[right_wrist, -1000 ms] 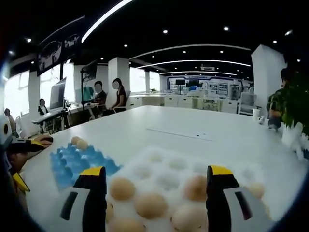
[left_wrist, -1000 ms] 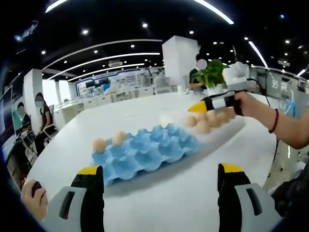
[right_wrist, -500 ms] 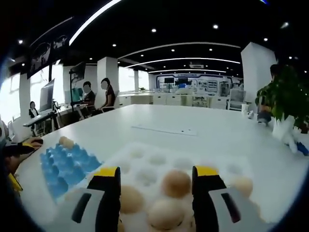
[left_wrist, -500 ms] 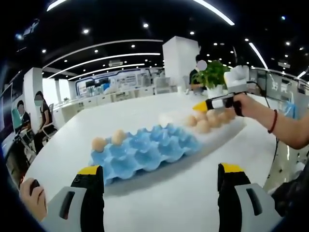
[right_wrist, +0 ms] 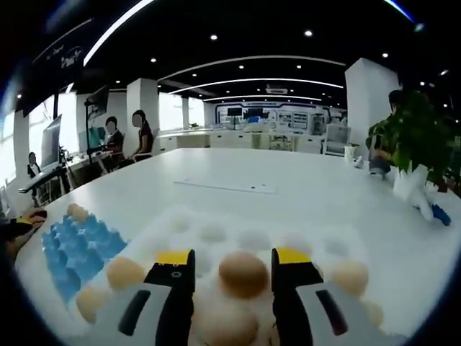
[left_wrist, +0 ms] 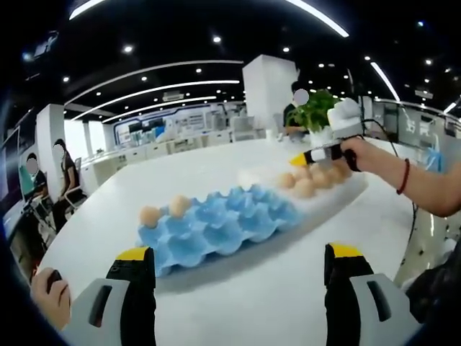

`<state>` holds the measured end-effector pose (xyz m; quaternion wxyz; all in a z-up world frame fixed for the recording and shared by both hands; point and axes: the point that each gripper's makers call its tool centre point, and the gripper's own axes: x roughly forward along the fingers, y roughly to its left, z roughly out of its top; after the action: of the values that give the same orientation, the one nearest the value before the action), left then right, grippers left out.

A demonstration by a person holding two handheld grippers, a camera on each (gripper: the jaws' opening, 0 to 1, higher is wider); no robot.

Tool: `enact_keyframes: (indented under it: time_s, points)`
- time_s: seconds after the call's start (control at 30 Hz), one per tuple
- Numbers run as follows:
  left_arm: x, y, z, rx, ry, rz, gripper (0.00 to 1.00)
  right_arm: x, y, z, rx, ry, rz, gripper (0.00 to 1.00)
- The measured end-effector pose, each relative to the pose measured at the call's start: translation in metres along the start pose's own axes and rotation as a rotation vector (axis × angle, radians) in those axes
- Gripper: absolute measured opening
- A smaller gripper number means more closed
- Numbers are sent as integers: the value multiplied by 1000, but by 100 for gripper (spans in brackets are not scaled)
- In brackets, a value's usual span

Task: Place the egg into an empty slot of the egg tray after lifting it from the table, then release the egg inside the slot.

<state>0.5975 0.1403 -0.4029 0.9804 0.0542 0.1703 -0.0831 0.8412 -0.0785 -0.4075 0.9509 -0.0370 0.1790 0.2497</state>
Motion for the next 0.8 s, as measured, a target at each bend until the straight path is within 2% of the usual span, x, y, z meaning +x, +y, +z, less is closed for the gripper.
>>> enact_keyframes:
  time_s: [0.1, 0.2, 0.33, 0.37, 0.4, 0.5, 0.63, 0.8]
  points:
    - [0, 0, 3, -3, -13, -6, 99, 3, -5, -3, -3, 36, -29, 38]
    - [-3, -2, 14, -19, -74, -25, 99, 5, -7, -4, -8, 83, -39, 35]
    - [-3, -1, 18, -11, -89, -26, 99, 6, -7, -10, -56, 135, -53, 34]
    - [-3, 0, 18, -9, -87, -23, 99, 7, -5, -15, -90, 178, -50, 34]
    - [-3, 1, 17, -9, -86, -22, 99, 8, -4, -17, -97, 192, -56, 34]
    - [-6, 3, 17, -12, -88, -23, 99, 10, -5, -13, -72, 195, -65, 34]
    - [-12, 3, 21, -17, -118, -34, 100, 12, -6, -13, -81, 208, -55, 34]
    - [-14, 8, 20, -23, -121, -25, 98, 10, -4, -15, -88, 217, -49, 32]
